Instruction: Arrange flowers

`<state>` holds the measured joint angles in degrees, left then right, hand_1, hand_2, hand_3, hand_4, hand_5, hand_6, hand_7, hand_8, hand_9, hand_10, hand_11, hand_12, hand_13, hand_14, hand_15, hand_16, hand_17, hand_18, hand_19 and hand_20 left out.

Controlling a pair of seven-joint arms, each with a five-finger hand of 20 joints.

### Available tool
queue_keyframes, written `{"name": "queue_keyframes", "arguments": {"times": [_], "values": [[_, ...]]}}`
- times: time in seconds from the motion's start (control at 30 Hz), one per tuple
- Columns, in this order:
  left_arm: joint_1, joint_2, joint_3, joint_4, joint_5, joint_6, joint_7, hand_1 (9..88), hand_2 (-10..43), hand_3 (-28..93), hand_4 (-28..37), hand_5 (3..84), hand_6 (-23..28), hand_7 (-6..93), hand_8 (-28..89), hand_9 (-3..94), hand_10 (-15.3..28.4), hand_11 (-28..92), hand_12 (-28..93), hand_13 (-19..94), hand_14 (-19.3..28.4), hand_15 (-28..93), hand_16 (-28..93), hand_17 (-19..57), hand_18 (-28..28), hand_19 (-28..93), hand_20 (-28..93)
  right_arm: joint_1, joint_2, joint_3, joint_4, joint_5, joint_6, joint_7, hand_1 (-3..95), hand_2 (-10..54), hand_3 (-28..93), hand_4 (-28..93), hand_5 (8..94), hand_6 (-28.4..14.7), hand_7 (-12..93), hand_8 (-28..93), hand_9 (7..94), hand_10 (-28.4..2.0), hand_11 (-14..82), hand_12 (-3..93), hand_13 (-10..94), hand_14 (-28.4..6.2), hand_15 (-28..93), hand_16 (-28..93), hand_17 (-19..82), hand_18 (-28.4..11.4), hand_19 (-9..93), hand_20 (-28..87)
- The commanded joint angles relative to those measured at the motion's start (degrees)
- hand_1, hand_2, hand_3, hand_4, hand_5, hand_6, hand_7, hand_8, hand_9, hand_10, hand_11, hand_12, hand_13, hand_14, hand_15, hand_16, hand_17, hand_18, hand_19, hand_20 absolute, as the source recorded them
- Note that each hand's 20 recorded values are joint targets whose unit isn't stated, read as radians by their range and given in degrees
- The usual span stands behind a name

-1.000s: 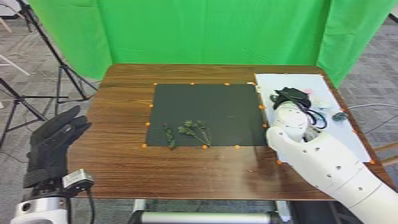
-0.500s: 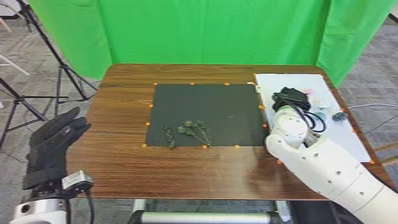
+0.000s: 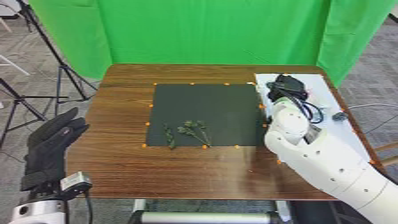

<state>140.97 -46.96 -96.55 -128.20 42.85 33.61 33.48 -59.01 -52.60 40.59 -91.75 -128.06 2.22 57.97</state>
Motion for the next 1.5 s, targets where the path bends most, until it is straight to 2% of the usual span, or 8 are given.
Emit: {"name": "queue_keyframes", "arguments": {"times": [0.03, 0.4, 0.63, 0.8, 1.13, 1.23, 1.4, 1.5], "values": [[2.76, -0.52, -1.99, -1.05, 0.45, 0.55, -0.23, 26.5, 4.4, 84, -17.2, 40.9, 10.1, 18.0, -11, 37.1, 19.9, 38, 8, 25, 27.1, 63, -16, -9.0, 21.8, 58, 2, -7.09, -1.65, 5.63, -8.40, -1.31, 0.47, -0.43, 52.5, -9.5, 76, -28, 88.1, -2.8, 21, 16, 93.7, -9.8, 32.4, 22.2, 94, -3.0, 62, 20, 55, -15.5, 93, -20], [2.84, 0.29, -2.66, -1.04, 0.35, 0.39, -0.43, 26.4, 4.5, 84, -17.2, 40.8, 10.1, 18.0, -11, 37.1, 20.0, 37, 8, 25, 27.1, 63, -16, -9.0, 21.8, 58, 2, -13.59, -4.72, 5.54, -14.25, -2.75, 0.13, -1.33, 53.0, -9.5, 75, -27, 88.6, -3.0, 21, 17, 93.7, -10.4, 33.9, 20.7, 94, -3.1, 63, 19, 54, -16.1, 93, -18], [2.87, -0.03, -3.16, -1.11, 0.78, 0.08, -0.92, 26.4, 4.5, 84, -17.3, 40.8, 10.1, 17.9, -11, 37.1, 20.0, 38, 8, 25, 27.0, 63, -16, -9.0, 21.8, 58, 2, -16.69, -7.39, 5.28, -15.84, -4.27, -0.77, -1.85, 53.0, -9.5, 75, -27, 88.8, -2.9, 21, 17, 93.7, -10.4, 34.5, 19.9, 94, -3.2, 63, 19, 54, -16.1, 93, -17], [2.97, 0.44, -3.13, -1.04, 0.40, 0.13, -0.70, 26.4, 4.5, 84, -17.2, 40.8, 10.1, 18.0, -11, 37.1, 20.0, 38, 8, 25, 27.0, 63, -16, -9.0, 21.8, 58, 2, -17.26, -8.46, 4.48, -16.16, -4.63, -1.49, -1.57, 52.9, -9.5, 75, -27, 88.9, -2.9, 20, 17, 93.7, -10.4, 34.8, 19.6, 94, -3.3, 64, 19, 54, -16.1, 93, -16], [3.09, 0.04, -3.50, -1.09, 0.55, -0.11, -0.97, 26.5, 4.5, 84, -17.1, 40.8, 10.1, 17.9, -11, 37.1, 20.0, 38, 8, 25, 27.0, 63, -16, -9.0, 21.8, 58, 2, -20.14, -10.24, 5.12, -16.69, -5.85, -3.57, -2.01, 52.9, -9.5, 75, -27, 89.1, -3.0, 20, 17, 93.7, -10.5, 35.3, 19.2, 94, -3.2, 64, 19, 55, -16.3, 93, -16], [3.29, 1.01, -3.32, -1.10, -0.16, 0.42, -0.37, 26.5, 4.4, 84, -17.0, 40.8, 10.1, 17.9, -11, 37.1, 20.0, 38, 8, 25, 27.0, 63, -16, -9.0, 21.8, 58, 2, -20.59, -10.77, 5.28, -17.00, -6.08, -4.31, -2.19, 52.9, -9.5, 75, -26, 89.1, -2.9, 20, 18, 93.7, -10.5, 35.3, 19.1, 94, -3.2, 64, 19, 55, -16.4, 93, -16], [3.09, 0.57, -3.41, -1.12, 0.33, 0.15, -0.80, 26.5, 4.4, 84, -17.0, 40.8, 10.1, 17.9, -11, 37.1, 20.0, 38, 8, 25, 27.0, 63, -16, -9.0, 21.8, 58, 2, -20.85, -11.60, 5.45, -16.97, -6.16, -5.18, -2.21, 52.8, -9.5, 75, -26, 89.3, -3.0, 20, 17, 93.7, -10.4, 35.6, 18.9, 94, -3.1, 64, 18, 55, -16.3, 93, -16], [3.17, 0.98, -3.40, -1.09, -0.15, 0.39, -0.45, 26.5, 4.4, 84, -17.1, 40.8, 10.1, 17.9, -11, 37.1, 19.9, 38, 8, 25, 27.0, 63, -16, -9.0, 21.8, 58, 2, -20.76, -11.87, 5.30, -16.63, -6.86, -5.00, -1.68, 52.6, -9.5, 75, -26, 89.3, -2.9, 20, 17, 93.7, -10.4, 35.7, 18.8, 94, -3.2, 64, 18, 55, -16.2, 93, -16]]}}
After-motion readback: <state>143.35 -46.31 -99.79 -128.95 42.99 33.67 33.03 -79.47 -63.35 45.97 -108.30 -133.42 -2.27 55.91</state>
